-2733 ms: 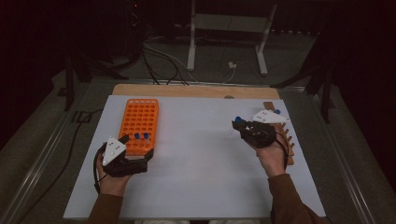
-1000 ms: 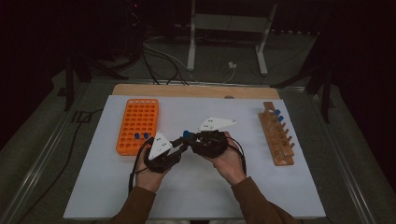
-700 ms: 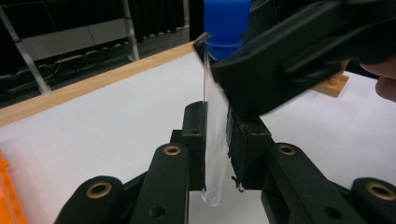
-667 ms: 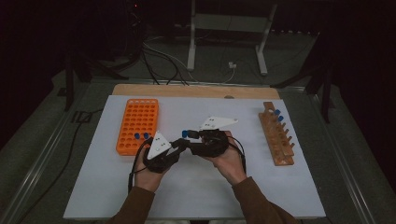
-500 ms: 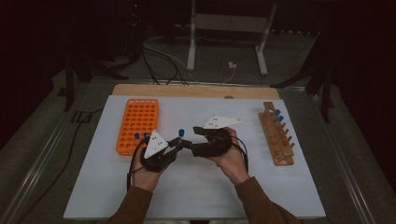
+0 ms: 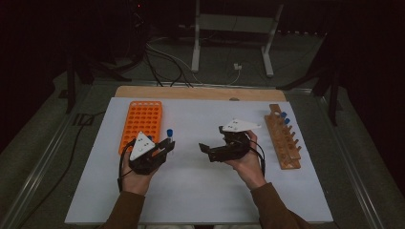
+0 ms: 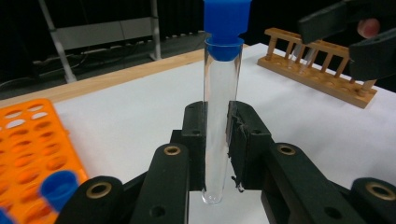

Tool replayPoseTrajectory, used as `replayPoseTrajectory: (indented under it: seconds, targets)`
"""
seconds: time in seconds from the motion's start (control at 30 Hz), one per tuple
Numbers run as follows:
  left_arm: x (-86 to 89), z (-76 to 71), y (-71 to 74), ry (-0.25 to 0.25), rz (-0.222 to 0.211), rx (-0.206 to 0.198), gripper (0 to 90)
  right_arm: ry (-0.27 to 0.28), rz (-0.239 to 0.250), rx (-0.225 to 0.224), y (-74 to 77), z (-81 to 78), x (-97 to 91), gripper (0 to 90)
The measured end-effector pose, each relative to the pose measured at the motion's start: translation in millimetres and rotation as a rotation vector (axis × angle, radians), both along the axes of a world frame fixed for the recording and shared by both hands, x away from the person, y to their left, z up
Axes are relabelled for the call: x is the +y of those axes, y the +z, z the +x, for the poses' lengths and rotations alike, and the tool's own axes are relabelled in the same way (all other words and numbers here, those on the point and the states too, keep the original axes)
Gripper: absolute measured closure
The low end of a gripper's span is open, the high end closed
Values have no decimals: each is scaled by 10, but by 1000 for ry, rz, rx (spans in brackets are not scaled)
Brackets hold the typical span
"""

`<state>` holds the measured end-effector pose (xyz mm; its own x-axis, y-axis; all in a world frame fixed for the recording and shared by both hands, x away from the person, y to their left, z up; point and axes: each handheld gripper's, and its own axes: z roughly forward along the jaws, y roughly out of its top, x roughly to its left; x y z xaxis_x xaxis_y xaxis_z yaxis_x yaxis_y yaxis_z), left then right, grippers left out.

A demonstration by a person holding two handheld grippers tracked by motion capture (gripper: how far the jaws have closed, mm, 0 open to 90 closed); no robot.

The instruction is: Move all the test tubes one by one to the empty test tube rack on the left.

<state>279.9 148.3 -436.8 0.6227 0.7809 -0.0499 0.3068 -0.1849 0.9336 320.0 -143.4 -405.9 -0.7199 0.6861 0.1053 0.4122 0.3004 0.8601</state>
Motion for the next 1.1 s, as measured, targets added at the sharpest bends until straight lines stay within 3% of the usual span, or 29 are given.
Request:
replayPoseTrajectory:
  seconds: [0.43,0.83,1.1]
  targets:
    - [421,-79,47,77,-31,1,780,-71,4,-7,-71,-60,-378,31]
    - [754,-131,43,172,-50,-12,779,-91,3,-13,-65,-93,-481,31]
    - [907,-74,-72,244,-40,0,779,-93,9,-17,-65,-102,-514,31]
